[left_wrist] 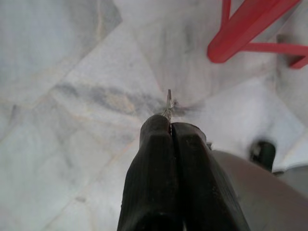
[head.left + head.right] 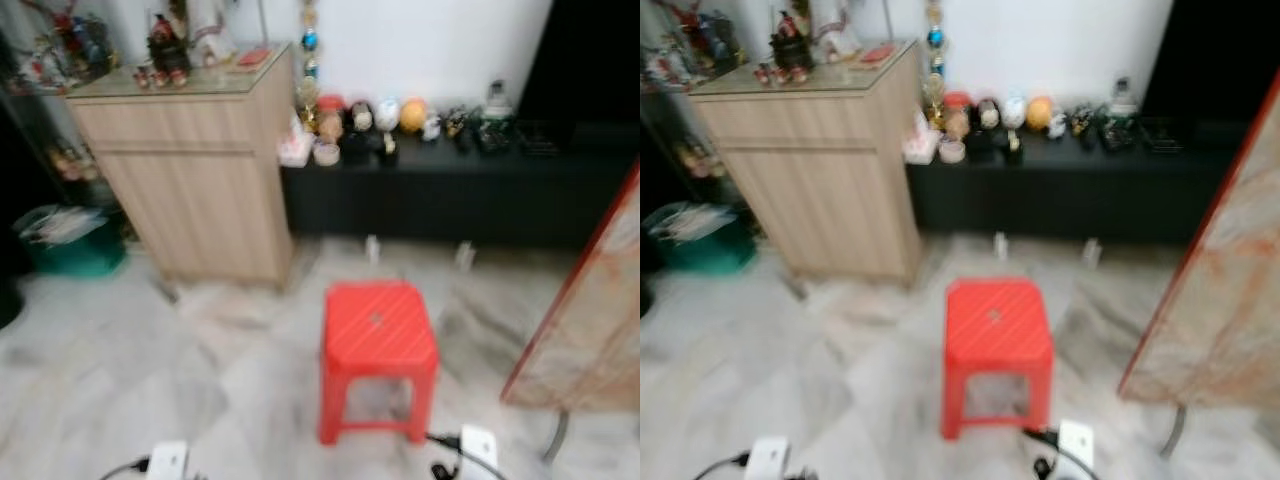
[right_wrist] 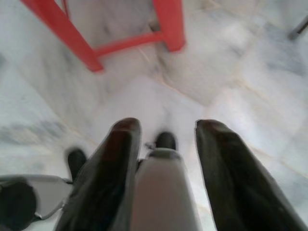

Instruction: Hang keys on a hook

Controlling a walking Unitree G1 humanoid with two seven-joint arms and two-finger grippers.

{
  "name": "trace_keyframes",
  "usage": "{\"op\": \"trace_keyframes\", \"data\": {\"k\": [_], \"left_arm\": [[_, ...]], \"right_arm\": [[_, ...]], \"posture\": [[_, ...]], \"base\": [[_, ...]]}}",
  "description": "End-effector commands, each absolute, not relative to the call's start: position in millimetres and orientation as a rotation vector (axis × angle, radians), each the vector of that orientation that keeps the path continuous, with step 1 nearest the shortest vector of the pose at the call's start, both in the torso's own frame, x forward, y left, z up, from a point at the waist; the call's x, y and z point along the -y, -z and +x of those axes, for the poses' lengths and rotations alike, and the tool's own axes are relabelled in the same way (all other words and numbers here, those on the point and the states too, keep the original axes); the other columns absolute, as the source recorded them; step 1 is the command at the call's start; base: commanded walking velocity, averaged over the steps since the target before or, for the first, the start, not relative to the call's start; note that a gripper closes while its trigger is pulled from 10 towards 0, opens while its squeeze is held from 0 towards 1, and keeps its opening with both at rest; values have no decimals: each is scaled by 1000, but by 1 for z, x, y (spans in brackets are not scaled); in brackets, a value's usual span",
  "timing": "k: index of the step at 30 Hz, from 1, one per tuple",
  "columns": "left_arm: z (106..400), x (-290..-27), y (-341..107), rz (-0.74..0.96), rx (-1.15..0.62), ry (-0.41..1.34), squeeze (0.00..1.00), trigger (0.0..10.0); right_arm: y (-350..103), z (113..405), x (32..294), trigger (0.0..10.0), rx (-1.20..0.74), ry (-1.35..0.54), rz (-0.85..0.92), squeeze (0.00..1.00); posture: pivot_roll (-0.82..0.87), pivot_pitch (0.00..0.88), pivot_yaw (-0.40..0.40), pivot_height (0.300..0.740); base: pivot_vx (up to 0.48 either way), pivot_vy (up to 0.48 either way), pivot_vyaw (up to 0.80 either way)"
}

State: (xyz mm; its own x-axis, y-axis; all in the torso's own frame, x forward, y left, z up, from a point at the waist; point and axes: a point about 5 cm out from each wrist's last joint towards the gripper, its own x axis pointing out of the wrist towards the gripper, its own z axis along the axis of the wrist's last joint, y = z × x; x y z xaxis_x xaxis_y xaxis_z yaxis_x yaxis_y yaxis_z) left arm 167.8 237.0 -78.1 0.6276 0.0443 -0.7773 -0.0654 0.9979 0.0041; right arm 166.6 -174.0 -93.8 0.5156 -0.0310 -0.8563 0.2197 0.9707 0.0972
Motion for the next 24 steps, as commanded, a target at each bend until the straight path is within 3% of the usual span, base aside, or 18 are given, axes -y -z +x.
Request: {"op": "trace_keyframes", "data": {"k": [1,6,11,24], "left_arm": [[159,-238,82,-32,-930,-71,0,10000],[157,-234,84,-15,-942,-54,0,10000],[157,-211,89,-11,-949,-19,0,10000],[157,-206,90,-1,-953,-11,0,10000]], "right_arm": [[89,176,175,10000,-993,146,191,0],[88,179,175,10000,-987,145,192,0],[88,180,174,10000,-984,152,193,0],[89,176,174,10000,-995,152,188,0]], "posture": [[-13,0,20,740],[-13,0,19,740],[-13,0,19,740],[-15,0,19,740]], "base": [[0,0,0],[0,0,0],[0,-369,0],[0,-408,0]]}}
